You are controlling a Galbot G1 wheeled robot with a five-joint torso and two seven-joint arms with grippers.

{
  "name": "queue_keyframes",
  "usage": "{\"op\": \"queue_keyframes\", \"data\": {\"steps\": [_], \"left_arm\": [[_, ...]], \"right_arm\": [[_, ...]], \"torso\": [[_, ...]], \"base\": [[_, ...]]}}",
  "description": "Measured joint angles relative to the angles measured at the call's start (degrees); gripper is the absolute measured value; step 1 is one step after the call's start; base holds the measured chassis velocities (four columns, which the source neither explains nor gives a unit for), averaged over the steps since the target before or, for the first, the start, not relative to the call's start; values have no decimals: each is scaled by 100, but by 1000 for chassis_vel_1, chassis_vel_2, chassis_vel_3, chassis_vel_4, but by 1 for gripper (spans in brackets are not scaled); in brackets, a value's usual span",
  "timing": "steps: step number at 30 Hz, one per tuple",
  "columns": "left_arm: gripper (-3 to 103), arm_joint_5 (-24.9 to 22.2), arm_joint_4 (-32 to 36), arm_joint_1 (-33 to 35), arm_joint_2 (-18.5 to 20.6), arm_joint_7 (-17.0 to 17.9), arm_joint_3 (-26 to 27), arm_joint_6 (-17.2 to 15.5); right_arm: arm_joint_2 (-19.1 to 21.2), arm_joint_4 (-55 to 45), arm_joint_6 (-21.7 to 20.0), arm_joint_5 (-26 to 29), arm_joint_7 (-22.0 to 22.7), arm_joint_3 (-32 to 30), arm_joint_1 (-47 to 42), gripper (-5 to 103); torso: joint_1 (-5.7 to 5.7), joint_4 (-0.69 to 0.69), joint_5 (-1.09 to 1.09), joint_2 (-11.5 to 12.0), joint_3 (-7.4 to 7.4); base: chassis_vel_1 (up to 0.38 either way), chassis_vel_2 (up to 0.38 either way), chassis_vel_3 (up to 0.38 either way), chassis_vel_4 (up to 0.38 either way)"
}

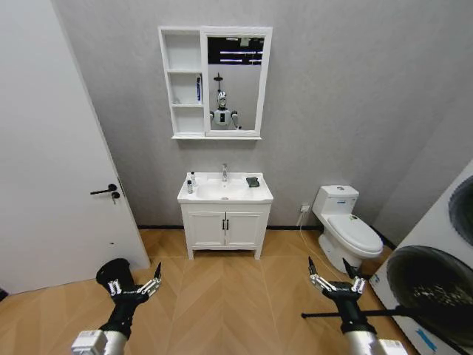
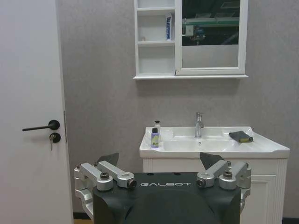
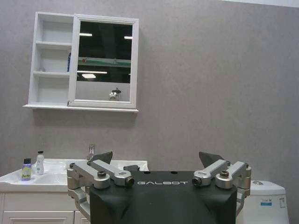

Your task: Move facial cleanser and shampoo from washbasin to cabinet, then wipe washbasin with towel.

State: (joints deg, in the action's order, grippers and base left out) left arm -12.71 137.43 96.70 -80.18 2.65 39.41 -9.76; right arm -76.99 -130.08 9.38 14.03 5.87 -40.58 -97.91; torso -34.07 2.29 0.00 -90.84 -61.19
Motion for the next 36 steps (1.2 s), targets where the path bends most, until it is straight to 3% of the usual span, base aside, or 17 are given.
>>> {"op": "queue_keyframes", "data": {"steps": [18, 27, 36], "left_arm": [[98, -39, 420, 241, -78, 29, -63, -8], [98, 0, 261, 205, -56, 9, 13, 29], [98, 190, 30, 83, -151, -1, -276, 77]], "right_arm": [[-63, 41, 72, 4, 29, 66, -43, 100], [-22, 0, 48, -90, 26, 29, 1, 100], [-87, -2, 225, -83, 25, -61, -147, 100]], "torso": [[-1, 0, 0, 0, 0], [-1, 0, -1, 0, 0], [1, 1, 0, -1, 0]], "base": [[0, 0, 0, 0], [0, 0, 0, 0], [-3, 6, 5, -5]]}}
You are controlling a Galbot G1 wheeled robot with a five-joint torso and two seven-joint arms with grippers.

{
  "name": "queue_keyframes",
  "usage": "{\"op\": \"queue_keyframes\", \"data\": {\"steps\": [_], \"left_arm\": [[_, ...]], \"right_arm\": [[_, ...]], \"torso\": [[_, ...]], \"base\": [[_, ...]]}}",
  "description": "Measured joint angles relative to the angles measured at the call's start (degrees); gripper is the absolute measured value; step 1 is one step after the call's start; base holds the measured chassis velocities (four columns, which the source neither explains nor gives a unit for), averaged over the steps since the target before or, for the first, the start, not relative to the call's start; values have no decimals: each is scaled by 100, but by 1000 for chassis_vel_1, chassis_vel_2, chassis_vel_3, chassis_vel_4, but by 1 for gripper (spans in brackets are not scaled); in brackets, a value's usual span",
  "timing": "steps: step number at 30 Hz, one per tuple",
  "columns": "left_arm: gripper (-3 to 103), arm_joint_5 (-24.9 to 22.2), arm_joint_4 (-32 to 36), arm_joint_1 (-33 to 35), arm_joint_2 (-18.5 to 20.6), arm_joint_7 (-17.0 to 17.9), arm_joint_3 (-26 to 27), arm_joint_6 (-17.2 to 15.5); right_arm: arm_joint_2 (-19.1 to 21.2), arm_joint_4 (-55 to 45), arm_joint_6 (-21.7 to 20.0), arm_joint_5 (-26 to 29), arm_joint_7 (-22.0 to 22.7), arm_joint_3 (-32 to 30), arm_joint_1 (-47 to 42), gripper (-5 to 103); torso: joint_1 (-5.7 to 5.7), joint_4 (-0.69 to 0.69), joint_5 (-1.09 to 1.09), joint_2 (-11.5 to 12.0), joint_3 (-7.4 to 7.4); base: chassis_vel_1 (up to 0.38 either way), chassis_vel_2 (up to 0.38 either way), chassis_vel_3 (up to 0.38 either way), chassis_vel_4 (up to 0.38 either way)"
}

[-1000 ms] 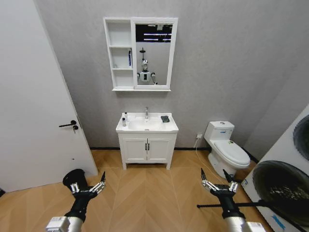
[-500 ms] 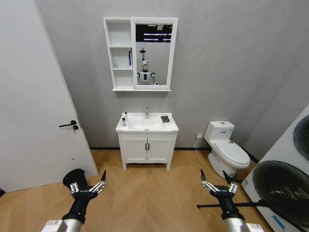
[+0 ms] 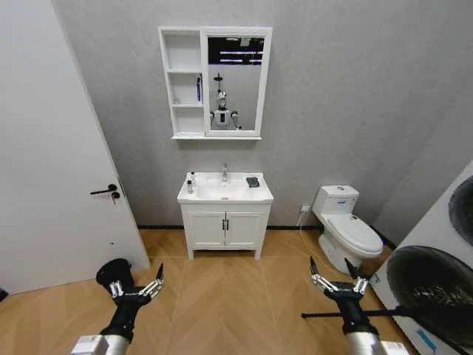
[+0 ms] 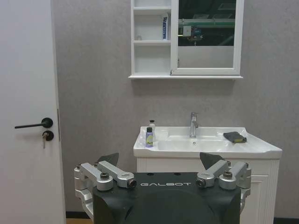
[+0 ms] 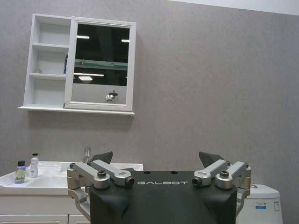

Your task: Move facial cleanser and shampoo from washbasin to cabinet, then wipe washbasin with towel.

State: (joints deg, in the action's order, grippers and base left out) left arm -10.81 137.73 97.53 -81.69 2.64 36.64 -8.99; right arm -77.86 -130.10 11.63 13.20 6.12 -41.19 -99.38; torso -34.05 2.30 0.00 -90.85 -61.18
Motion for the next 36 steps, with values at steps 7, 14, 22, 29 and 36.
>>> {"op": "queue_keyframes", "data": {"steps": [7, 14, 22, 29, 36], "left_arm": [[98, -3, -56, -66, -16, -3, -31, 10], [98, 95, -191, -101, -104, -17, -163, 83], [98, 199, -301, -159, -128, -36, -241, 113], [98, 218, -379, -193, -115, -43, -269, 114], [98, 247, -493, -254, -117, -51, -324, 118]], "right_arm": [[-26, 4, 18, -30, -4, 35, -5, 100], [-38, 33, 24, -78, -4, 84, -15, 100], [-40, 74, 40, -94, -12, 100, -5, 100], [-57, 141, 43, -131, -14, 149, 28, 100], [-50, 185, 44, -148, -25, 198, 59, 100]], "torso": [[1, -2, 0, -1, 0], [-4, -1, 1, 2, -2], [-3, -3, 4, 2, -2], [-5, -2, 2, 3, -2], [-1, -1, -5, 1, 0]], "base": [[-107, 109, 129, -128], [-225, 223, 235, -223], [-289, 283, 284, -308], [-363, 360, 370, -367], [-349, 359, 373, -359]]}}
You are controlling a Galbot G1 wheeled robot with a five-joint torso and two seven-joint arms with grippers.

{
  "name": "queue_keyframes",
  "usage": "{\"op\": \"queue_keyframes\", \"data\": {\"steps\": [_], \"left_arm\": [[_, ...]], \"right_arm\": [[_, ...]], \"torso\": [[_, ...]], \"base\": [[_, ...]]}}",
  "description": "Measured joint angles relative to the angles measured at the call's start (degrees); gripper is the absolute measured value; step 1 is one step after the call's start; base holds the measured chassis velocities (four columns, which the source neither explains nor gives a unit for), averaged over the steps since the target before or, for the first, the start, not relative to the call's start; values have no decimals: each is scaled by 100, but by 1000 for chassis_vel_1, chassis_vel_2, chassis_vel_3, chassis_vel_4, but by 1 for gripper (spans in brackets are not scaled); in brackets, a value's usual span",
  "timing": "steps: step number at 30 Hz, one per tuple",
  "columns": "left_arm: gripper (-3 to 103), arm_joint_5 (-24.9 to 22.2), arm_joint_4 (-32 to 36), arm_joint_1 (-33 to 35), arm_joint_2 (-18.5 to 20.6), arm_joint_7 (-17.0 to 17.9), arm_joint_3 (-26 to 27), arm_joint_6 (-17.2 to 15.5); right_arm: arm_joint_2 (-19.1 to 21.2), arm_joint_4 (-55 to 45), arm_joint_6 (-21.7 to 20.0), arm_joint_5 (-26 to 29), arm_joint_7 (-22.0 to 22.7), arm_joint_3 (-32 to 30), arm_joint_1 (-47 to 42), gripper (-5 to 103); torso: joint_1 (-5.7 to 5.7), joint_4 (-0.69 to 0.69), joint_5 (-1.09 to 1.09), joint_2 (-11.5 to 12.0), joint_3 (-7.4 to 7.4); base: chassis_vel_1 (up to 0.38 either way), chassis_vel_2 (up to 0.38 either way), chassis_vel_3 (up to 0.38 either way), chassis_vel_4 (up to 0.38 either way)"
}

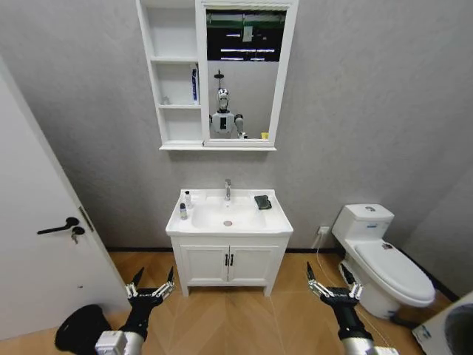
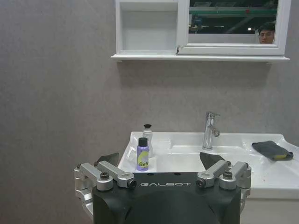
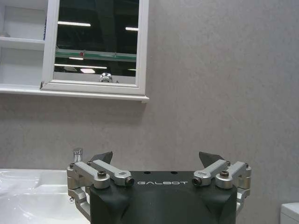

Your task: Move facial cleanser and shampoo from washbasin to cabinet, then wipe washbasin with towel.

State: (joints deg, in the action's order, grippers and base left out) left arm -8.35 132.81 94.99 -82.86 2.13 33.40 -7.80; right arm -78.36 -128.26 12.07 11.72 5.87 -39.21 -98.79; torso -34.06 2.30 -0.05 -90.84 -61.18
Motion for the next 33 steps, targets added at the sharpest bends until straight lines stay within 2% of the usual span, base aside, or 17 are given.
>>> {"op": "queue_keyframes", "data": {"steps": [1, 2, 5, 8, 9, 10, 14, 15, 18, 21, 22, 26, 29, 33], "left_arm": [[98, 2, -26, -27, 1, -1, -9, 4], [98, 3, -52, -45, 0, -4, -17, 4], [98, 12, -115, -83, -11, -6, -43, 6], [98, 52, -249, -146, -45, -8, -73, 17], [98, 52, -249, -146, -45, -8, -73, 17], [98, 82, -338, -184, -57, -15, -90, 32], [98, 134, -549, -271, -58, -38, -138, 56], [98, 148, -639, -307, -57, -44, -150, 64], [98, 188, -990, -487, -29, -83, -161, 73], [98, 230, -1288, -680, 71, -143, -130, 73], [95, 222, -1401, -766, 124, -152, -107, 70], [101, 115, -1698, -978, 243, -157, -86, 50], [96, -38, -2076, -1251, 334, -197, -113, 45], [98, -132, -2562, -1638, 390, -205, -106, 48]], "right_arm": [[1, 9, 0, -2, -13, 6, 7, 100], [4, 28, 11, -5, -66, 9, 15, 100], [7, 60, 63, -49, -135, 12, 14, 100], [8, 103, 67, -103, -140, 19, 40, 100], [8, 103, 67, -103, -140, 19, 40, 100], [5, 130, 87, -155, -141, 20, 50, 100], [-2, 177, 136, -236, -125, 59, 66, 100], [-4, 194, 152, -249, -119, 70, 69, 100], [-10, 243, 181, -289, -111, 106, 73, 100], [-12, 255, 194, -340, -100, 137, 45, 100], [-12, 255, 202, -366, -99, 145, 20, 100], [-24, 259, 233, -402, -97, 154, -23, 100], [-44, 286, 279, -422, -91, 146, -69, 100], [-49, 289, 318, -427, -83, 109, -135, 100]], "torso": [[1, 2, 3, -1, 0], [-3, -5, 12, 2, -2], [2, 2, 0, -1, 1], [-2, -4, 11, 1, -2], [-2, -4, 11, 1, -2], [0, 0, 2, 0, -1], [-4, -3, 12, 2, -3], [-5, -1, 4, 2, -2], [-7, -3, 6, 2, -3], [-9, 0, 6, 3, -3], [-9, -1, 4, 3, -3], [0, 4, 6, 1, -1], [7, -1, 5, -2, 1], [7, -1, 4, -3, 1]], "base": [[-376, 341, 359, -376], [-325, 341, 313, -341], [-348, 346, 331, -353], [-351, 362, 351, -356], [-323, 361, 344, -349], [-380, 344, 362, -349], [-343, 353, 364, -354], [-327, 334, 289, -296], [-281, 276, 257, -256], [-181, 195, 86, -35], [-108, 71, -22, -18], [-18, 27, -34, -3], [79, -34, -77, 35], [68, -43, -30, 63]]}}
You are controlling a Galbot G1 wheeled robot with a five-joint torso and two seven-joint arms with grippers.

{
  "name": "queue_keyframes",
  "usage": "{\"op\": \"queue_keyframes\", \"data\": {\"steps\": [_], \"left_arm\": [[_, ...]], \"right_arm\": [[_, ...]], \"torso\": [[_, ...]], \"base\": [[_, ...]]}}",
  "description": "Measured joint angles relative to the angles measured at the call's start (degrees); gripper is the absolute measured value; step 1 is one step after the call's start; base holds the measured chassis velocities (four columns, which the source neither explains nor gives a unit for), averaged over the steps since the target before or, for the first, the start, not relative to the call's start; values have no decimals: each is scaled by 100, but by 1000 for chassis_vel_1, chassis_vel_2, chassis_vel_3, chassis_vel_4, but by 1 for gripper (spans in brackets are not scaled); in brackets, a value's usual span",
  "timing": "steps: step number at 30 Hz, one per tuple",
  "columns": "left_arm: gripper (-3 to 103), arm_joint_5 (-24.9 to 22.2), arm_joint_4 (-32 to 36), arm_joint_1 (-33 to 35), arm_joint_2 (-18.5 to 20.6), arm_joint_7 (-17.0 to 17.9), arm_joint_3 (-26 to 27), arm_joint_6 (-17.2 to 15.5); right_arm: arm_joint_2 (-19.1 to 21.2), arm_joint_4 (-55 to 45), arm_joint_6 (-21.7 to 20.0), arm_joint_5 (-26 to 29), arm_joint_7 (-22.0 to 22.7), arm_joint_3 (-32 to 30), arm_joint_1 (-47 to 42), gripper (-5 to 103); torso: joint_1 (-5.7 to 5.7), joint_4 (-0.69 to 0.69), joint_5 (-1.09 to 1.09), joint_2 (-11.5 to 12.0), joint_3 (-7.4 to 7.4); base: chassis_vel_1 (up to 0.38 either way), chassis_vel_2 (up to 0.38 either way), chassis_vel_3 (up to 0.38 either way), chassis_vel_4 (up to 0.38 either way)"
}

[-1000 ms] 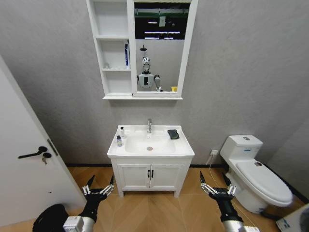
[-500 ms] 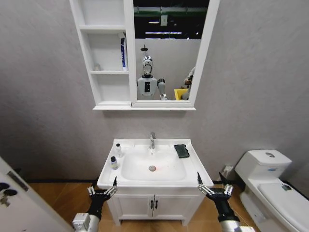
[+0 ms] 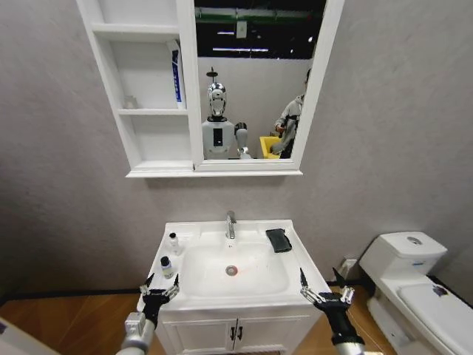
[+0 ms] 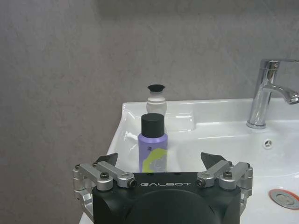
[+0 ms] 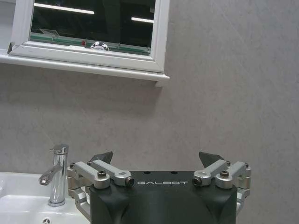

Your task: Move facial cleanser and shampoo from washbasin to cabinet, then wipe washbasin with towel.

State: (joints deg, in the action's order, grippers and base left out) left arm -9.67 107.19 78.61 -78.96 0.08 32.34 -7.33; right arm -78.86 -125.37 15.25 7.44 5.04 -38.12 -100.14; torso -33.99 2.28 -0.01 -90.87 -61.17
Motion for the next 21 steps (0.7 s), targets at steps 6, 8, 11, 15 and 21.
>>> {"op": "queue_keyframes", "data": {"steps": [6, 8, 11, 15, 21], "left_arm": [[98, -105, -495, -510, 66, -1, -103, -24], [98, -138, -701, -744, 124, -1, -171, -47], [98, -251, -893, -935, 147, 30, -222, -90], [99, -309, -1136, -1125, 144, 110, -233, -122], [80, -314, -1286, -1184, 141, 112, -200, -124]], "right_arm": [[-1, 0, 32, -13, 15, -71, -87, 100], [-13, -1, 34, -44, 19, -75, -117, 100], [-33, 2, 50, -64, 16, -70, -133, 100], [-55, 28, 71, -75, 13, -70, -138, 100], [-51, 68, 93, -56, 16, -114, -125, 100]], "torso": [[-9, 2, 1, 3, -2], [-10, 2, 1, 4, -3], [-9, 1, 1, 4, -2], [-9, 2, 1, 4, -2], [-9, 0, 1, 4, -2]], "base": [[0, 0, 0, 0], [0, 0, 0, 0], [0, 0, 0, 0], [0, 0, 0, 0], [0, 0, 0, 0]]}}
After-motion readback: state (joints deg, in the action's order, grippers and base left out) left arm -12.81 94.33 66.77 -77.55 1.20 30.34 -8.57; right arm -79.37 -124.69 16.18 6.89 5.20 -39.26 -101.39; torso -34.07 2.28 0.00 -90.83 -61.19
